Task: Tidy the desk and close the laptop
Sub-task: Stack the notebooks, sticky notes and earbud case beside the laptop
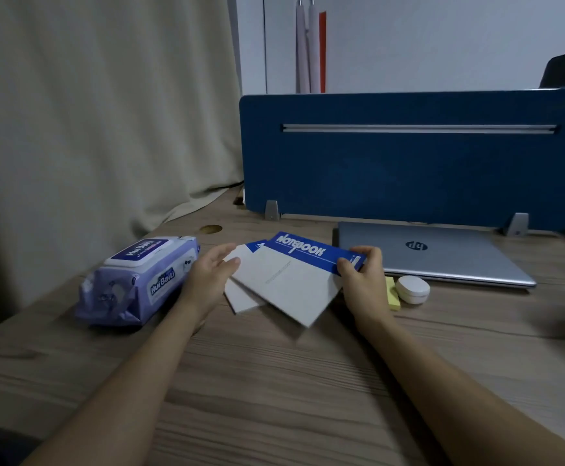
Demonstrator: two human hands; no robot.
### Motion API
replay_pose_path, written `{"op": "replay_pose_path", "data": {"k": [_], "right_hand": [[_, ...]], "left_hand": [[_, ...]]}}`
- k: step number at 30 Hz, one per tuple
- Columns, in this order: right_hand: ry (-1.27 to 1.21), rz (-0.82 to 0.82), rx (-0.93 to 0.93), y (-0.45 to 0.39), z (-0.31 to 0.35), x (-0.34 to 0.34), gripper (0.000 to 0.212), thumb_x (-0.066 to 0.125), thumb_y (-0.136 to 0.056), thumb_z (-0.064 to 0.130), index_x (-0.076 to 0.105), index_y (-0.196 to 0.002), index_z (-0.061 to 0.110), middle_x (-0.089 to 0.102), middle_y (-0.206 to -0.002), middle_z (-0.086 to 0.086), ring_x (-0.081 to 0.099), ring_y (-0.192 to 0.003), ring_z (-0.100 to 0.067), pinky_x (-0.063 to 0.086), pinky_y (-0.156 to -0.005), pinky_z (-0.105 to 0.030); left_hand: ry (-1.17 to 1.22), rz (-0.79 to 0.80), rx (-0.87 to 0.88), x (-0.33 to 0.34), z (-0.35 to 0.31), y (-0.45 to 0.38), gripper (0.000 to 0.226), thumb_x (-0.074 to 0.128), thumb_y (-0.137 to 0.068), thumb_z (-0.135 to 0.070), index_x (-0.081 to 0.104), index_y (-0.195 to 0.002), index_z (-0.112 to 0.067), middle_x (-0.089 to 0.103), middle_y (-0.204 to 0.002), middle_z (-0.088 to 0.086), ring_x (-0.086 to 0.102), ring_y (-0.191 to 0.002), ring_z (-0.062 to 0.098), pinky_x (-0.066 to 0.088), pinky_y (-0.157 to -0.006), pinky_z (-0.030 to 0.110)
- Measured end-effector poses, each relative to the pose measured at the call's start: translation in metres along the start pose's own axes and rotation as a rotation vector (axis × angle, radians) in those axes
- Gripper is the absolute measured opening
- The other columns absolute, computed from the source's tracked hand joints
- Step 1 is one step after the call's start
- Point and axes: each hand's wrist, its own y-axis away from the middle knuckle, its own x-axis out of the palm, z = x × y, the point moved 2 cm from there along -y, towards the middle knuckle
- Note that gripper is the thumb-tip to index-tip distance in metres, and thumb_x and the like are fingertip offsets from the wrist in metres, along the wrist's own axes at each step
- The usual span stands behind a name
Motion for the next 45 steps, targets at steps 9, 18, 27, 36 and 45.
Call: {"op": "replay_pose_path", "data": {"k": [9,18,27,36,45], "right_hand": [[0.704,0.394,-0.249,-0.004,-0.002,0.044,0.026,0.056,-0.094,0.024,0.060,-0.117,0.014,0.065,-0.119,-0.005,0.058,-0.098,-0.016,0.046,-0.077,-0.026],[0.922,0.585,-0.312,0.001,0.003,0.050,0.061,0.060,-0.083,0.061,0.056,-0.124,0.017,0.059,-0.123,-0.005,0.051,-0.109,-0.025,0.046,-0.094,-0.044],[0.844,0.511,-0.306,0.004,0.010,0.023,0.025,0.064,-0.089,0.023,0.065,-0.111,0.010,0.065,-0.115,-0.009,0.058,-0.101,-0.021,0.049,-0.082,-0.032],[1.106,0.474,-0.575,0.013,0.009,0.021,0.019,0.051,-0.097,0.018,0.063,-0.108,0.010,0.063,-0.113,-0.010,0.053,-0.104,-0.025,0.043,-0.086,-0.033],[1.362,0.378,-0.651,-0.013,0.010,0.023,0.033,0.059,-0.092,0.041,0.059,-0.120,0.023,0.061,-0.120,-0.002,0.041,-0.118,-0.025,0.031,-0.092,-0.045]], "left_hand": [[-0.202,0.037,-0.025,0.007,0.000,0.002,0.040,0.056,-0.092,-0.016,0.056,-0.122,-0.043,0.058,-0.107,-0.015,0.063,-0.077,-0.006,0.053,-0.058,0.020],[-0.761,0.009,0.035,0.024,-0.004,0.018,0.041,0.057,-0.090,-0.033,0.044,-0.129,-0.033,0.035,-0.147,-0.003,0.049,-0.120,0.018,0.039,-0.082,0.032],[-0.805,0.277,0.118,0.013,-0.003,0.029,0.067,0.073,-0.079,-0.047,0.037,-0.135,-0.043,0.020,-0.149,-0.010,0.039,-0.126,0.010,0.039,-0.105,0.041],[-0.915,0.194,0.170,0.020,0.006,0.013,0.053,0.054,-0.096,-0.041,0.042,-0.145,-0.027,0.038,-0.149,0.002,0.046,-0.127,0.020,0.039,-0.098,0.033],[-0.919,0.072,0.235,0.036,0.011,-0.027,0.031,0.060,-0.095,-0.023,0.065,-0.124,-0.013,0.066,-0.123,0.011,0.060,-0.110,0.027,0.049,-0.092,0.039]]}}
